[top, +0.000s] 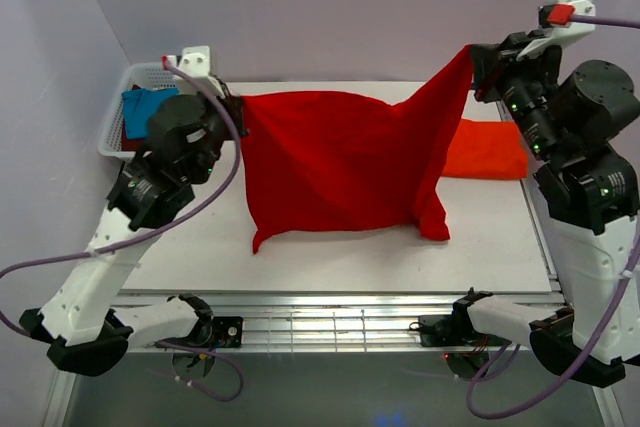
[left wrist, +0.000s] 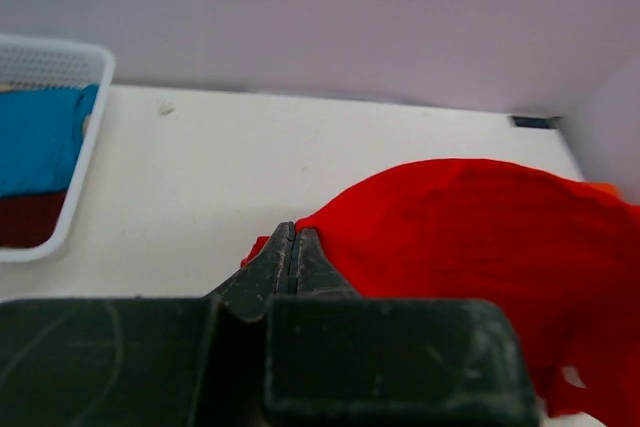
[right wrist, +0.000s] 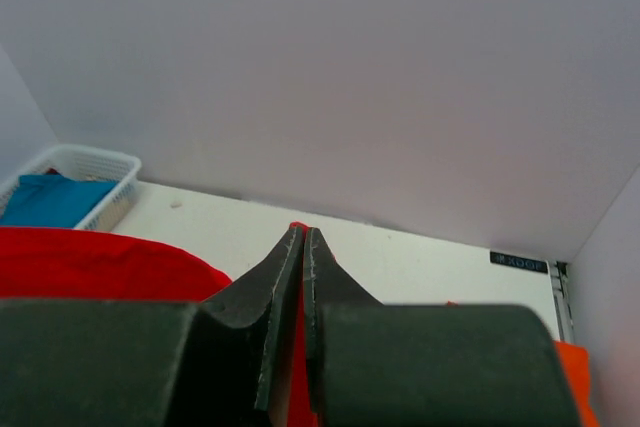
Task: Fold and stack the t-shirts
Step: Flatten the tshirt out
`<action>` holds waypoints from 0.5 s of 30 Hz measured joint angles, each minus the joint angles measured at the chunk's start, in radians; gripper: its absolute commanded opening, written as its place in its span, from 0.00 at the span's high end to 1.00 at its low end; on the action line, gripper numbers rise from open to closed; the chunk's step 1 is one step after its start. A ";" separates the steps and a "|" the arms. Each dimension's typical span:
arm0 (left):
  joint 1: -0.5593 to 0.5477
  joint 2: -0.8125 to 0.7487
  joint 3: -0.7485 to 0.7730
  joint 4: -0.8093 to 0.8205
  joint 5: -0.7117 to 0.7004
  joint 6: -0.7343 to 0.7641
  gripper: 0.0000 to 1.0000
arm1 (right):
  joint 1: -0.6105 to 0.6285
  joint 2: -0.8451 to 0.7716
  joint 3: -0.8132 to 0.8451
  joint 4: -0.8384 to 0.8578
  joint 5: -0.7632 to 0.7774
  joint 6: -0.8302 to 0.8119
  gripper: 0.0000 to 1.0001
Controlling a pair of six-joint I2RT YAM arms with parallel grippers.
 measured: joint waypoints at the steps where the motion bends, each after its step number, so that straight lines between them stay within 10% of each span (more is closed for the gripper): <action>1: -0.001 -0.021 0.039 -0.011 0.038 0.006 1.00 | 0.000 -0.011 0.018 -0.005 -0.018 0.000 0.92; 15: -0.001 -0.172 0.407 -0.113 0.480 -0.043 1.00 | 0.000 -0.067 0.410 -0.087 -0.245 0.007 0.92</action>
